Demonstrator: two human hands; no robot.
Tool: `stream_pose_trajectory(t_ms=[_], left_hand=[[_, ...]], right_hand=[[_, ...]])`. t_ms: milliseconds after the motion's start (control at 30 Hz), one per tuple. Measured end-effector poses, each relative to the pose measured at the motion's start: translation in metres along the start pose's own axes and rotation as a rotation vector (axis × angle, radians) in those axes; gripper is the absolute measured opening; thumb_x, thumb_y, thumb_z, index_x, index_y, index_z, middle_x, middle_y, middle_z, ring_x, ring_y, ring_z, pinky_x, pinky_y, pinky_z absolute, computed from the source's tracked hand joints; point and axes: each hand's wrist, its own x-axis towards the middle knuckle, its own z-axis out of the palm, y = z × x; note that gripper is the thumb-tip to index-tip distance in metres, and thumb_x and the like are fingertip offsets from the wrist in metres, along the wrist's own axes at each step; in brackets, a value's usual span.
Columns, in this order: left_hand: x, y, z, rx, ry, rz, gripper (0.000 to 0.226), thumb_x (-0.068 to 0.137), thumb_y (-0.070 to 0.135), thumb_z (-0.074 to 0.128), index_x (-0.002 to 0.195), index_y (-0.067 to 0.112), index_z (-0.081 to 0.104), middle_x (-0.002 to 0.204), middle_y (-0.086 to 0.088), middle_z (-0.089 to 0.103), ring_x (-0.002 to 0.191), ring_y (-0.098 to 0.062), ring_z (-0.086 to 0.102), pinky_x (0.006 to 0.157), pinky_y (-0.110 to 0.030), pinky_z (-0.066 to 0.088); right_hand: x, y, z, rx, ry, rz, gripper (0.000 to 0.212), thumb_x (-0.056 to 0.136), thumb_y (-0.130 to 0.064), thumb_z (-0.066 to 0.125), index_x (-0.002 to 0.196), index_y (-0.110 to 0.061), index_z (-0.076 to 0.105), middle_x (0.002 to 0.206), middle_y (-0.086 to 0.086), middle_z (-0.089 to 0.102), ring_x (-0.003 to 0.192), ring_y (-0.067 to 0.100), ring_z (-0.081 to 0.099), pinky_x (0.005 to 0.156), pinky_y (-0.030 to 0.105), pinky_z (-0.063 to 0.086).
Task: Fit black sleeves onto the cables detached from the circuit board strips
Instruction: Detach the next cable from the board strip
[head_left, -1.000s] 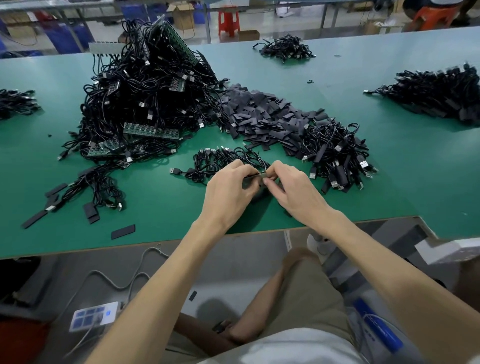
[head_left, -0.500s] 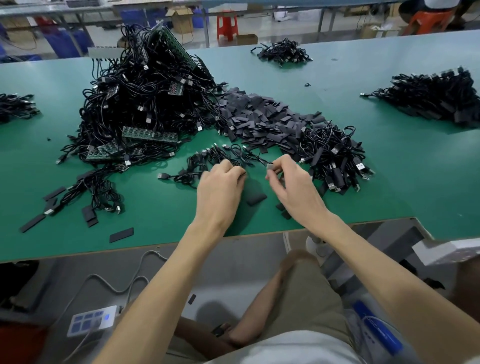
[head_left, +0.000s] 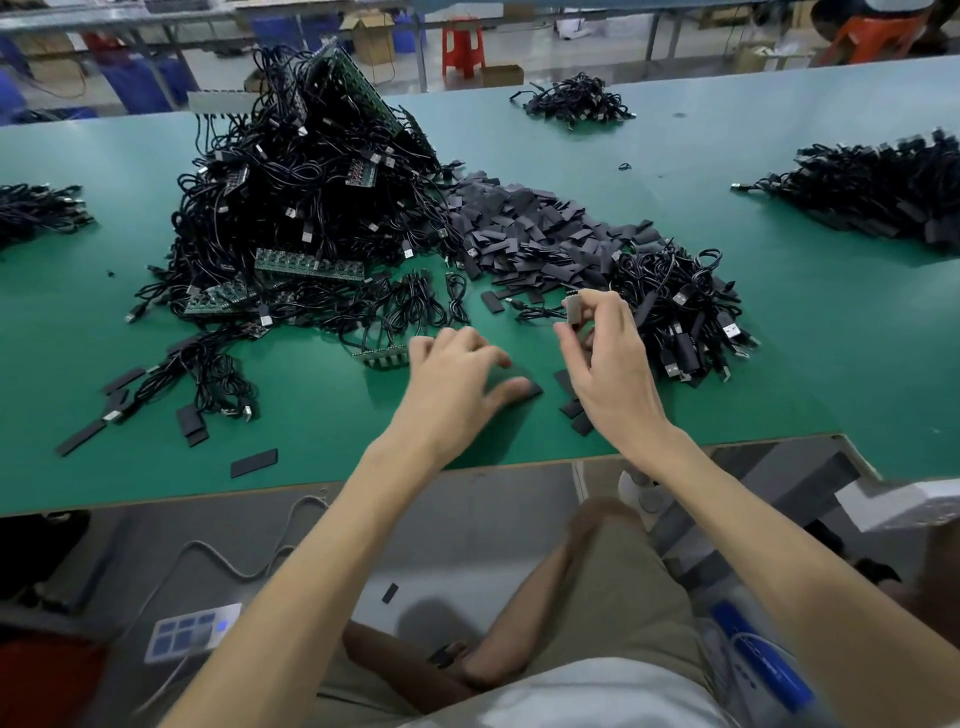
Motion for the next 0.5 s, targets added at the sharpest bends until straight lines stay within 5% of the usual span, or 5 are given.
stream_pose_trajectory(t_ms=[267, 500], left_hand=[[0.006, 0.016, 0.011, 0.102, -0.038, 0.131, 0.031, 0.107, 0.035, 0.047, 0.123, 0.018, 0.067, 0.113, -0.003, 0.056, 0.109, -0.025, 0.052, 0.096, -0.033, 0.037], [-0.003, 0.012, 0.016, -0.088, 0.043, 0.085, 0.014, 0.102, 0.023, 0.057, 0.107, 0.011, 0.063, 0.105, -0.003, 0.064, 0.099, -0.025, 0.056, 0.086, -0.036, 0.045]], right_hand=[[0.000, 0.002, -0.001, -0.092, -0.017, -0.099, 0.021, 0.105, -0.010, 0.054, 0.119, 0.002, 0.062, 0.112, 0.013, 0.051, 0.102, 0.028, 0.057, 0.093, 0.041, 0.051], [-0.003, -0.004, -0.003, -0.110, -0.130, -0.217, 0.021, 0.101, -0.003, 0.057, 0.122, -0.002, 0.063, 0.117, 0.009, 0.064, 0.111, 0.027, 0.057, 0.099, 0.034, 0.047]])
